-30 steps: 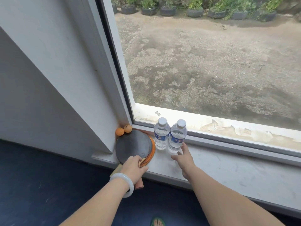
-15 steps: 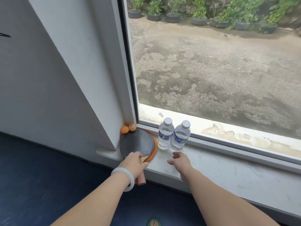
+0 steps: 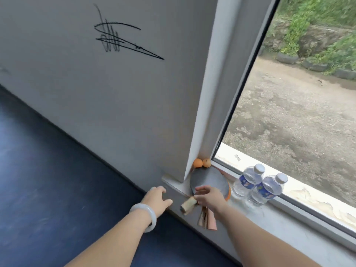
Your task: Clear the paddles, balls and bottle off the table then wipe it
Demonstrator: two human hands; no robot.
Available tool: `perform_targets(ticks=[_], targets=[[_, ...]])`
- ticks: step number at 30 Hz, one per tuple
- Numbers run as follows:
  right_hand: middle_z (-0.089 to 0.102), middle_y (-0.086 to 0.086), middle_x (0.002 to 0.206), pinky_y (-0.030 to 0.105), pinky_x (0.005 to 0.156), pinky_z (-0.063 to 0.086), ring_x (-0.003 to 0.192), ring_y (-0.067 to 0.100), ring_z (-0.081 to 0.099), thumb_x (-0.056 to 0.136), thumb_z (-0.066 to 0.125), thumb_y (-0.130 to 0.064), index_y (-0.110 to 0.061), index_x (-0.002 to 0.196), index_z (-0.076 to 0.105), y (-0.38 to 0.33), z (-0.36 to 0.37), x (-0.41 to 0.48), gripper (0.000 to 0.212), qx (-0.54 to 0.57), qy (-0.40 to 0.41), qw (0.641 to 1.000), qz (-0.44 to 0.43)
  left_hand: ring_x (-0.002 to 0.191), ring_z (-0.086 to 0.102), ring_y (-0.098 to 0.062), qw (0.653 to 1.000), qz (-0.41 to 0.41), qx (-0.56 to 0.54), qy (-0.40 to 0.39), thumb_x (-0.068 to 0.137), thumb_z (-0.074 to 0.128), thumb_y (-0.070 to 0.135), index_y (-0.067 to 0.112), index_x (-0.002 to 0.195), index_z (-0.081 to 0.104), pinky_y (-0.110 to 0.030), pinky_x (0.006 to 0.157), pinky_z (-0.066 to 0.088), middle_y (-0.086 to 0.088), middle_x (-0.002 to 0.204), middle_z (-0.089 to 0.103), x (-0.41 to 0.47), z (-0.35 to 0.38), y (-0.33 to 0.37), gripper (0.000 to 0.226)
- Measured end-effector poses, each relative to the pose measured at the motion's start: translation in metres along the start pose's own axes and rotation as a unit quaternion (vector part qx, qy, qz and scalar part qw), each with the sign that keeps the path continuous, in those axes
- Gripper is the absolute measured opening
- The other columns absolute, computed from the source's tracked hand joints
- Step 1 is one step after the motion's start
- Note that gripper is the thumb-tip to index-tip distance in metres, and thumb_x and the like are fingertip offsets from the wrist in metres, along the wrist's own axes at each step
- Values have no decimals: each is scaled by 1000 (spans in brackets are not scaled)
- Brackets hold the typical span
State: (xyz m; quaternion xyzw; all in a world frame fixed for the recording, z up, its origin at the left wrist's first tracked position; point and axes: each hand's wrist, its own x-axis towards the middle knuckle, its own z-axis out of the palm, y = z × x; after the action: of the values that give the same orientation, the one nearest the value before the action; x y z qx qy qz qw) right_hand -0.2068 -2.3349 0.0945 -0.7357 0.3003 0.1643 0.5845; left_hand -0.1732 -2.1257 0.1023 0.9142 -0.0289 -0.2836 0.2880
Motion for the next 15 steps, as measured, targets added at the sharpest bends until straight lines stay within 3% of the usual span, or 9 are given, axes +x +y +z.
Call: perform_targets(ticks=[4, 8, 13, 15], targets=[[60, 4, 83, 22, 59, 43, 68, 14, 52, 87, 65, 7, -2, 104, 62, -48, 72, -1, 20, -27, -51, 998, -7, 114, 52, -16, 998, -46, -18, 46, 95, 58, 35, 19, 135, 47, -30, 100, 42, 1, 133, 46, -13, -59, -66, 45], [59, 6, 84, 25, 63, 43, 69, 14, 54, 89, 64, 2, -4, 105, 61, -105, 166, -7, 17, -96, -118, 987, -49, 114, 51, -16, 990, -98, -34, 96, 95, 58, 35, 19, 136, 46, -30, 98, 42, 0, 135, 45, -35, -127, -140, 45], [64, 4, 94, 32, 82, 52, 82, 18, 60, 91, 64, -13, -7, 113, 65, -187, 297, -25, 23, -206, -186, 948, -156, 111, 51, -15, 971, -150, -66, 173, 96, 56, 36, 21, 137, 44, -29, 94, 42, 2, 134, 46, -74, -219, -232, 45], [65, 3, 97, 30, 83, 53, 84, 17, 61, 92, 62, -16, -8, 116, 64, -218, 348, -34, 26, -245, -202, 928, -194, 114, 51, -16, 961, -168, -71, 206, 96, 57, 36, 21, 137, 45, -30, 95, 42, 1, 135, 47, -92, -258, -268, 45]])
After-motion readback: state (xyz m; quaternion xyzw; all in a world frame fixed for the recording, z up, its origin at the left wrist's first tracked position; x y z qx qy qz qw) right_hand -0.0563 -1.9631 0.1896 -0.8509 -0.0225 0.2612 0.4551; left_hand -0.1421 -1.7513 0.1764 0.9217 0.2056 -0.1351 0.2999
